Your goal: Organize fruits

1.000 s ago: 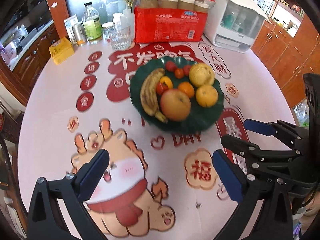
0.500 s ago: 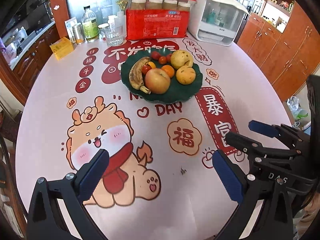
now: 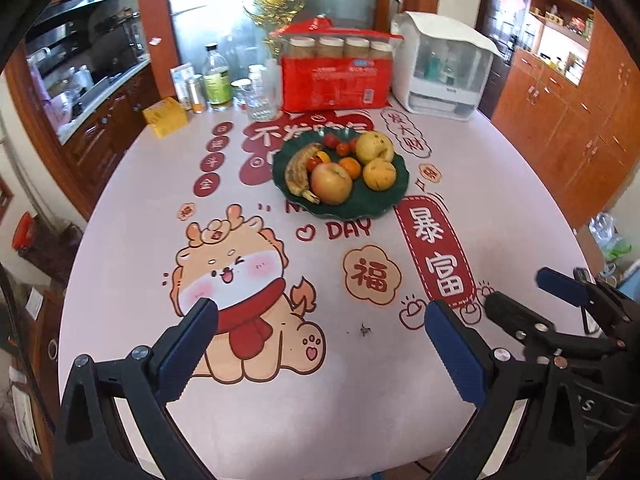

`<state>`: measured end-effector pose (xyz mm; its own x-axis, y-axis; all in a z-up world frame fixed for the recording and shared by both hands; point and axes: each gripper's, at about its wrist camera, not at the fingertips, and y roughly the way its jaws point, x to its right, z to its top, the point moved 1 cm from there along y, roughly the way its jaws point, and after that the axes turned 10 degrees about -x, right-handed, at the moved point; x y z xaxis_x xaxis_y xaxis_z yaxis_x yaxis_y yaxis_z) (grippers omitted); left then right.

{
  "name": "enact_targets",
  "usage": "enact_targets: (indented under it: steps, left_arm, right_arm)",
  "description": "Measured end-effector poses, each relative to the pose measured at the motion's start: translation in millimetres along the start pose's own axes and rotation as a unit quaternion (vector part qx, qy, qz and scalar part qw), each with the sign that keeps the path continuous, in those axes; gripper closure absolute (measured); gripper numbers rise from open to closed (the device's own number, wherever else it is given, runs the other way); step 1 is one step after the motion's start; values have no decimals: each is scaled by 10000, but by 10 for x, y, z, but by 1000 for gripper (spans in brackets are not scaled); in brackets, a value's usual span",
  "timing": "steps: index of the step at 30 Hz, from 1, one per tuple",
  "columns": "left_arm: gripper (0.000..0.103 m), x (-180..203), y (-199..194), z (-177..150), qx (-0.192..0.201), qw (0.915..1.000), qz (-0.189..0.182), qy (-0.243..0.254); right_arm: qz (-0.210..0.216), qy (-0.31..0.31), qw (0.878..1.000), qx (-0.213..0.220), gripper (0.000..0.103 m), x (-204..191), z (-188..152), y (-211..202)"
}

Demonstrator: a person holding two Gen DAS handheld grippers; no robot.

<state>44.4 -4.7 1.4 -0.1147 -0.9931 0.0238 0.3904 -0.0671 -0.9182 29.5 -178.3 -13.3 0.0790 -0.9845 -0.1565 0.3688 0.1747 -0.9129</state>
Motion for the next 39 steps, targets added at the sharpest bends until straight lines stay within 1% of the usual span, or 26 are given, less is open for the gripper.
enact_targets:
  steps: [3, 7, 11, 20, 25, 39]
  left_arm:
    - [1, 3, -52, 11, 36, 9998, 7, -187]
    - [1, 83, -66, -20, 56, 9996, 160, -212]
    - [1, 156, -56, -49, 23, 9996, 185, -216]
    - [1, 192, -48, -75, -40, 9987, 289, -406]
    - [1, 185, -26, -54, -83, 9983, 311, -488]
    - [1, 177, -18, -35, -82, 9984, 311, -476]
  right_arm:
    - [-13, -56, 9999, 82, 22, 25, 18, -90]
    - [-106, -124, 9997, 188, 21, 87, 49, -168]
    - [-149, -107, 9995, 243, 21, 147, 79, -212]
    - [-79, -224, 9997, 87, 21, 194, 73, -185]
    - [-92, -338, 9993, 129, 21, 168, 85, -194]
    - [-88, -357, 9992, 137, 21, 174, 116, -188]
